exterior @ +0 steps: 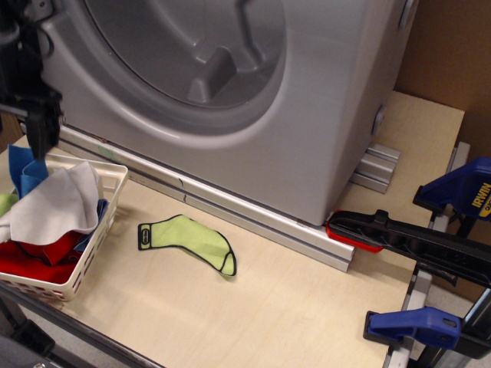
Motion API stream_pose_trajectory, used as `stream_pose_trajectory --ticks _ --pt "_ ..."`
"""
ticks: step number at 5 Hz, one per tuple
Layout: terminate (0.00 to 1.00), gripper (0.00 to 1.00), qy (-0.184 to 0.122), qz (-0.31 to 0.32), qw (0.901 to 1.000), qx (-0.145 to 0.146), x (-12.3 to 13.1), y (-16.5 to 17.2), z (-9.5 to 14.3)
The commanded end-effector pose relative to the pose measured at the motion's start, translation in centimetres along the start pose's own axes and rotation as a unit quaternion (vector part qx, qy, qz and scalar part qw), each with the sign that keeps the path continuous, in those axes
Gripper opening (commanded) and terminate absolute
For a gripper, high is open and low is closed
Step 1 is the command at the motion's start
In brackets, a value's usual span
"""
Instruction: Take clothes out of laundry machine
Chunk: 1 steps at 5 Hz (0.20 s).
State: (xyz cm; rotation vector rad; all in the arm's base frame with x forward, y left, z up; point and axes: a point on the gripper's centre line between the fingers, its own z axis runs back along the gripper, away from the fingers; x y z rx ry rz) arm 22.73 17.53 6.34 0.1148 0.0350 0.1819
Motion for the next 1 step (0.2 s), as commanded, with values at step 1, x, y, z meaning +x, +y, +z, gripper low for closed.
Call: stream_pose_trajectory --ticks 1 --pt "1.00 1.00 -0.031 0.002 0.9994 0.013 0.28 -0.32 2.00"
